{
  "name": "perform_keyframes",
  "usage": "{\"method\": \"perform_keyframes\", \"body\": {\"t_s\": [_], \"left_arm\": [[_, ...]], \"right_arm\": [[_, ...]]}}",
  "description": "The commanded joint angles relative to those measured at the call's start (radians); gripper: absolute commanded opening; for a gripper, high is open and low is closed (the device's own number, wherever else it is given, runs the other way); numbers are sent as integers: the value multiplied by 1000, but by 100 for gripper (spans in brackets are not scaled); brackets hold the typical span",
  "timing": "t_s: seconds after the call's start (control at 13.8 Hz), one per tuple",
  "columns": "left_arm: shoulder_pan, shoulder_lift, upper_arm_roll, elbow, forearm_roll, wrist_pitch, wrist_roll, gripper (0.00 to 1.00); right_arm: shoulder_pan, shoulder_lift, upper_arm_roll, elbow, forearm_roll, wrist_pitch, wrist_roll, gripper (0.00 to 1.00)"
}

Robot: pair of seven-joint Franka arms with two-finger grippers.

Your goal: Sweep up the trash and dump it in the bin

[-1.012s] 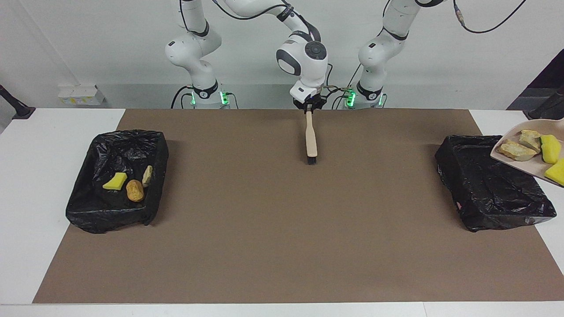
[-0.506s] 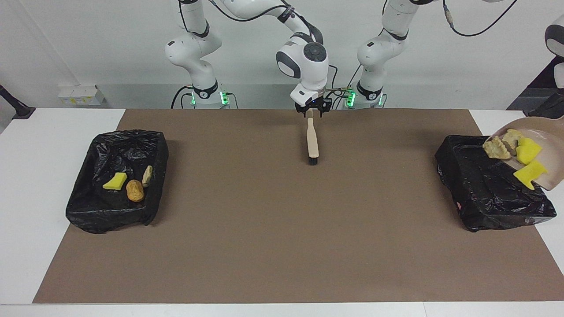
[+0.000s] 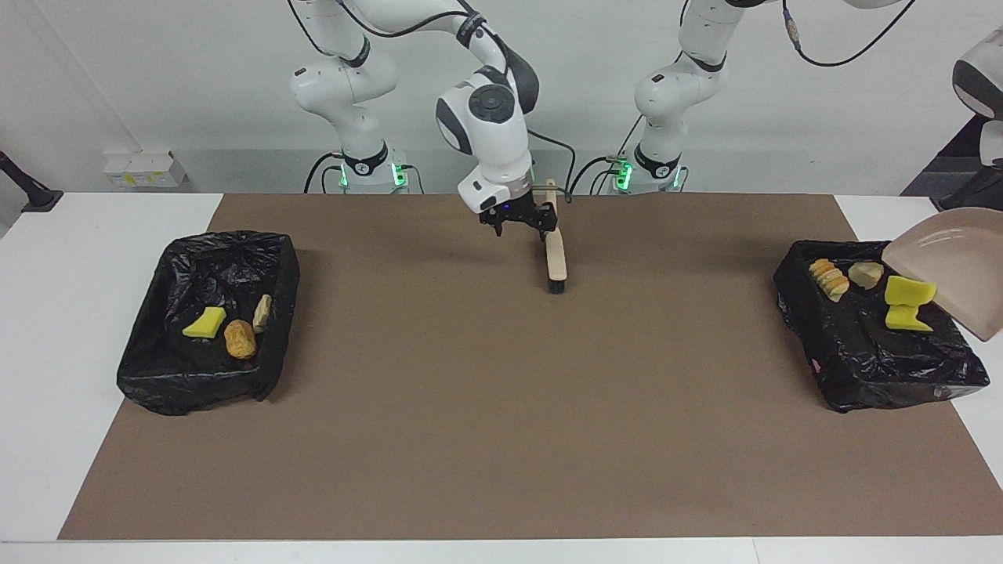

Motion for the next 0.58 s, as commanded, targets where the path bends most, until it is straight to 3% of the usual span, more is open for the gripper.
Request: {"method": "perform_keyframes", "body": {"t_s": [0.0,0.22,0.51], "left_arm": [[-21,-2,14,1,43,67,7,0],[-89,12,14,27,88,53,7,0],[-109,6,16,63,88,18,10,0]], "right_arm": [[-106,-72,9,8,-102,-103,-54,100],[-245,-132,9,86,-155,-224,-119,100],[-394,-126,10,310,-158,-468,-330,100]]}}
